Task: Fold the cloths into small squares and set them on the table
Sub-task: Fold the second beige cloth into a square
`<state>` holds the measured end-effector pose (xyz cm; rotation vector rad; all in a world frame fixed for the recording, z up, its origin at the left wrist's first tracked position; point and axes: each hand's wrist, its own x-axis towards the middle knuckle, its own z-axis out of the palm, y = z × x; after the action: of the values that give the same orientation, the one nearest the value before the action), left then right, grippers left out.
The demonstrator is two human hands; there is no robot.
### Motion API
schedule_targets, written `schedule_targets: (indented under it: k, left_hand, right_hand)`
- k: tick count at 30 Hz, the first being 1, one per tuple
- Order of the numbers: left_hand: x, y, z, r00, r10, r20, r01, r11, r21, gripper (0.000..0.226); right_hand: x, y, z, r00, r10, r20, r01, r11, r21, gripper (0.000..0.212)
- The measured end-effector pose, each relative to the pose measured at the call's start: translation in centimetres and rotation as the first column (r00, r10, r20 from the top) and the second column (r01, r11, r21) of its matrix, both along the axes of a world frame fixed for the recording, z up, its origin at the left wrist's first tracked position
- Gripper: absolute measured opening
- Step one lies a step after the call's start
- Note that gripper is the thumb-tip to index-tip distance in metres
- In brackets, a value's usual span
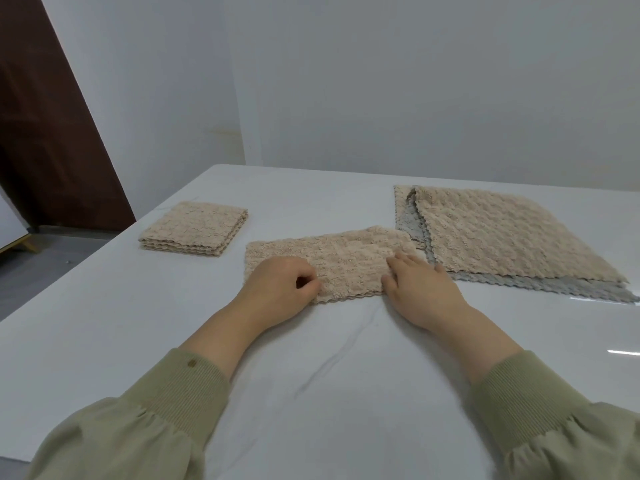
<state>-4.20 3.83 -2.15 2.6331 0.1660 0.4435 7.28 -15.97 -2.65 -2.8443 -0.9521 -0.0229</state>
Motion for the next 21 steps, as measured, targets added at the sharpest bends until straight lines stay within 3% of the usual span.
schedule_targets:
  k: [3,6,8,12,14,17,19,21]
  left_hand:
    - [0.3,-0.3,0.5,0.963,0.207,0.171,-0.218,0.975,0.048,0.027]
    - [1.4,-1.1,1.0,0.903,0.315,0.293,-0.35,0.934,0.074,0.025]
    - [2.7,-2.0,0.9,0.935,0.29,0.205,-0.322,0.935,0.148,0.032]
    - [4.3,-2.1,-0.1,0.961,0.253,-0.108,-0.214,0.934,0.287,0.047]
    - [4.3,-1.5,-0.6,0.939,0.204,-0.277,-0.123,0.951,0.283,0.057]
    - [4.1,-1.4,-1.1,0.918,0.186,-0.351,-0.065,0.942,0.329,0.062]
    - [4.3,-1.6,-1.1,0.915,0.2,-0.35,-0.071,0.934,0.35,0.061]
    - [4.3,-1.7,-1.1,0.915,0.206,-0.348,-0.079,0.935,0.347,0.059]
  right_hand:
    - [0.3,0.3,-0.2,0.996,0.033,0.087,-0.047,0.985,0.166,0.028]
    - [-0.3,0.7,0.1,0.99,0.023,0.141,-0.059,0.965,0.254,0.033]
    - [-0.6,0.8,0.6,0.986,0.002,0.164,-0.049,0.958,0.284,0.039]
    - [-1.4,0.8,1.4,0.979,-0.049,0.197,-0.02,0.943,0.334,0.047]
    - [-1.2,0.6,1.4,0.98,-0.098,0.176,0.01,0.895,0.445,0.044]
    - [-0.5,0.6,1.2,0.946,-0.152,0.287,-0.053,0.799,0.599,0.025]
    - [-0.2,1.4,0.8,0.941,-0.104,0.322,-0.077,0.86,0.504,0.039]
    - [-0.5,2.3,0.0,0.983,-0.006,0.181,-0.035,0.973,0.227,0.051]
